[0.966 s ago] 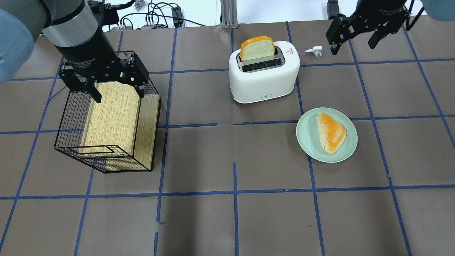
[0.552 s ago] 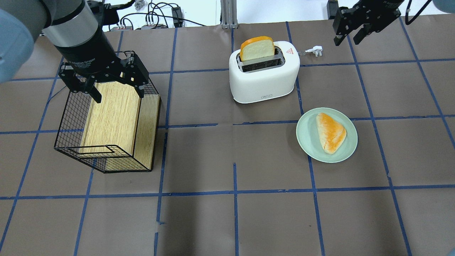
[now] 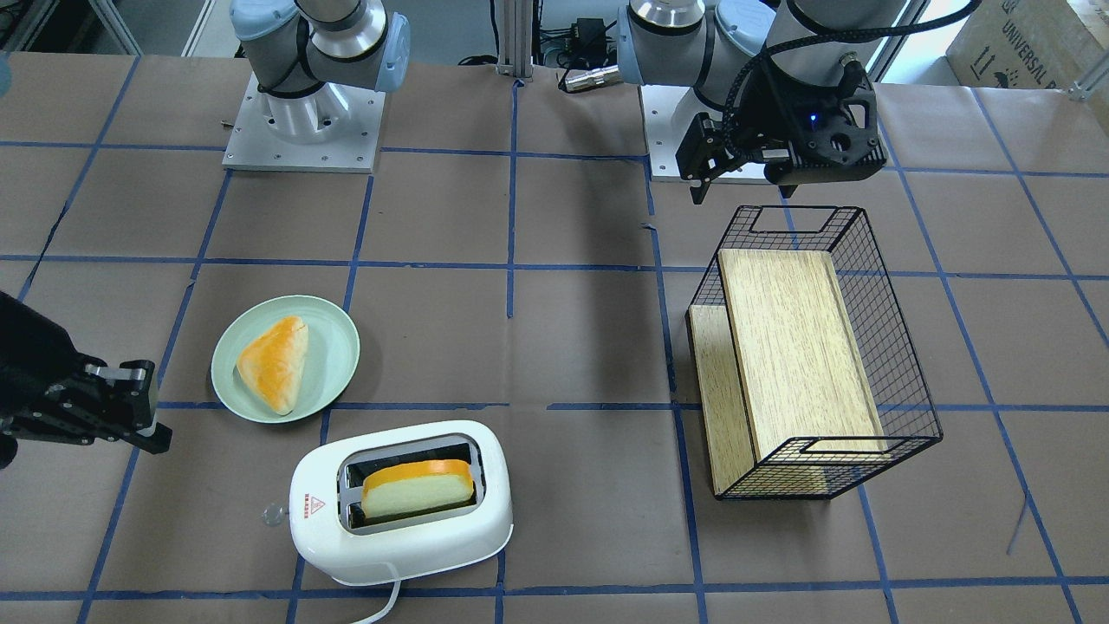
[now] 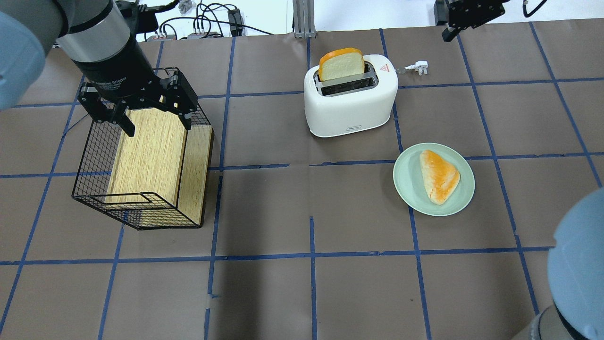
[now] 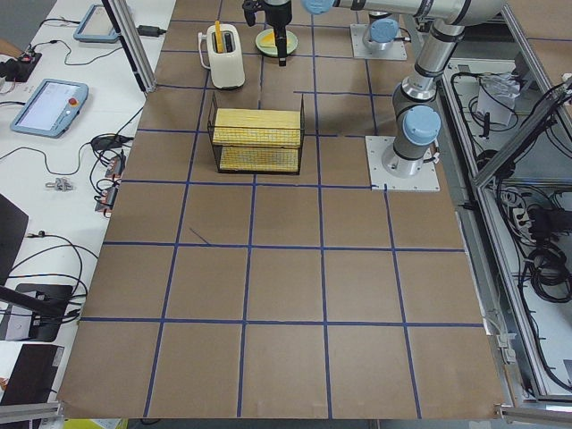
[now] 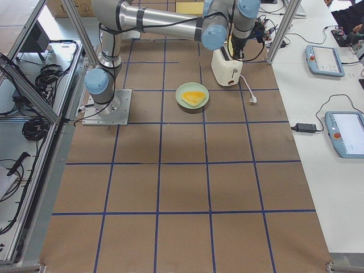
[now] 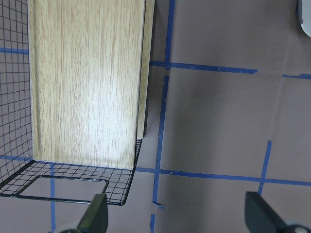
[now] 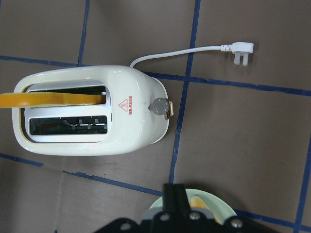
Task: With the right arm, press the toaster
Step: 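Lower the right gripper onto the toaster's side lever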
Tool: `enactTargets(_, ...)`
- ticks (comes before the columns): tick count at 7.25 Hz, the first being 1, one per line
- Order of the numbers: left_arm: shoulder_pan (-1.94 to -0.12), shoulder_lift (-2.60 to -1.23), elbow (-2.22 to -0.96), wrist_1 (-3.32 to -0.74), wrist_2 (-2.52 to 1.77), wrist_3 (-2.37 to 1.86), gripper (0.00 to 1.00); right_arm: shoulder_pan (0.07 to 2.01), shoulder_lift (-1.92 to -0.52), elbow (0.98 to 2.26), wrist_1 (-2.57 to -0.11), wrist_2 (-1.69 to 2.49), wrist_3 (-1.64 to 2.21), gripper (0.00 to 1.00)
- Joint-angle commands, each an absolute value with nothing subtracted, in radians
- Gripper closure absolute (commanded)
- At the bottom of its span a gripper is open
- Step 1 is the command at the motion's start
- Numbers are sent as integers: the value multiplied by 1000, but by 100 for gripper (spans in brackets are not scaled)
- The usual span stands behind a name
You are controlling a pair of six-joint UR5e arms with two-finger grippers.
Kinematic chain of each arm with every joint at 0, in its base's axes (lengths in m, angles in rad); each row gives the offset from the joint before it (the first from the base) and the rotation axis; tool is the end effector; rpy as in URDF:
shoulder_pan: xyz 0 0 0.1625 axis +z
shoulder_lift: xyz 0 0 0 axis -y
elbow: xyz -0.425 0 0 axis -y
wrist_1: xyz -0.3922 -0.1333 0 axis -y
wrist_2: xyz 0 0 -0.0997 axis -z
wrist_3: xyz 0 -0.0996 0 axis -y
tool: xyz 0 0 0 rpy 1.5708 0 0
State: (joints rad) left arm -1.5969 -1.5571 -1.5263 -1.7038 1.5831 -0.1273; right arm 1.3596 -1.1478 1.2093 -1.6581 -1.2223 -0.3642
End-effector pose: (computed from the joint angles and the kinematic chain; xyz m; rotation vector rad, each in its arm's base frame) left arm -0.1445 -0.4741 0.5035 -0.1572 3.1175 0.1150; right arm 0.0236 -0.6882 0.4349 -0.2211 2.8007 -0.1751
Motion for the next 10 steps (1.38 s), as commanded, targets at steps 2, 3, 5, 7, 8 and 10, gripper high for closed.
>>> enactTargets(2, -1597, -1557, -1526, -1704, 1583, -127, 0, 1355, -1019, 1200, -1712, -1126, -380, 97)
enactTargets(3, -1597, -1557, -1526, -1704, 1583, -127, 0, 1353, -990, 1200, -1710, -1103, -376, 97)
enactTargets(5, -1597, -1557, -1526, -1704, 1583, -127, 0, 1359, -985, 1206, -1700, -1057, -367, 96)
enactTargets(7, -1595, -1557, -1526, -1704, 1583, -127, 0, 1368, -982, 1210, -1694, -1042, -367, 96)
enactTargets(8, -1597, -1557, -1526, -1703, 1583, -127, 0, 1368, -970, 1209, -1695, -1040, -367, 96)
enactTargets(10, -1597, -1557, -1526, -1704, 1583, -127, 0, 1370, -948, 1209, -1695, -1035, -367, 96)
